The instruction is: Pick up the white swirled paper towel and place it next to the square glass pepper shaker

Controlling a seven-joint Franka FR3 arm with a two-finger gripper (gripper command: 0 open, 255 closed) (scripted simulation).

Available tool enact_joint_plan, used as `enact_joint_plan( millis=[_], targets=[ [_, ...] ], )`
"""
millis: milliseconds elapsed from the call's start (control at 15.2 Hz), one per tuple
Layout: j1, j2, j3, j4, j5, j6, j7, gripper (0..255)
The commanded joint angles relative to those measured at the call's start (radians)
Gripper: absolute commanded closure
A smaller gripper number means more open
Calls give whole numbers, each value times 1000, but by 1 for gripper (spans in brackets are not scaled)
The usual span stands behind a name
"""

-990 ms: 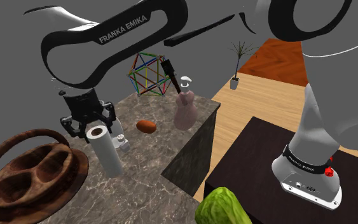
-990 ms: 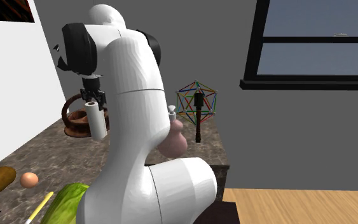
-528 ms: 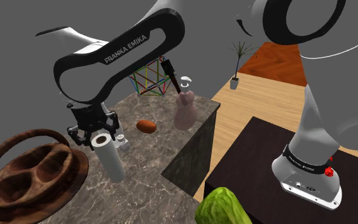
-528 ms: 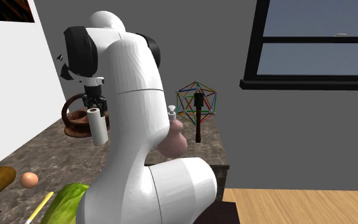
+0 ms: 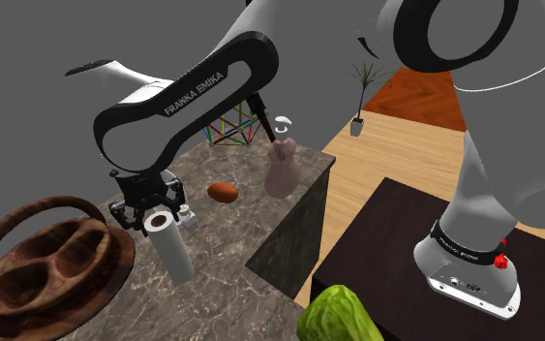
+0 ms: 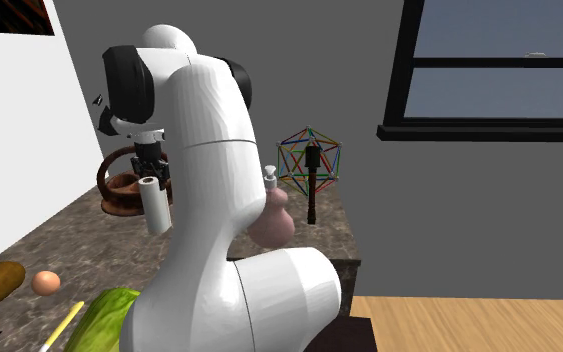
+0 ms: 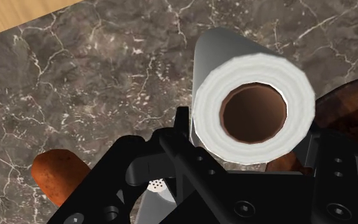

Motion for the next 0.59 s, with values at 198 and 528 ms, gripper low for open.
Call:
enact_joint_plan(
  millis=[198,528],
  targets=[
    [0,0,0,0,0,1,0,255],
    [0,0,0,0,0,1,0,0]
  ],
)
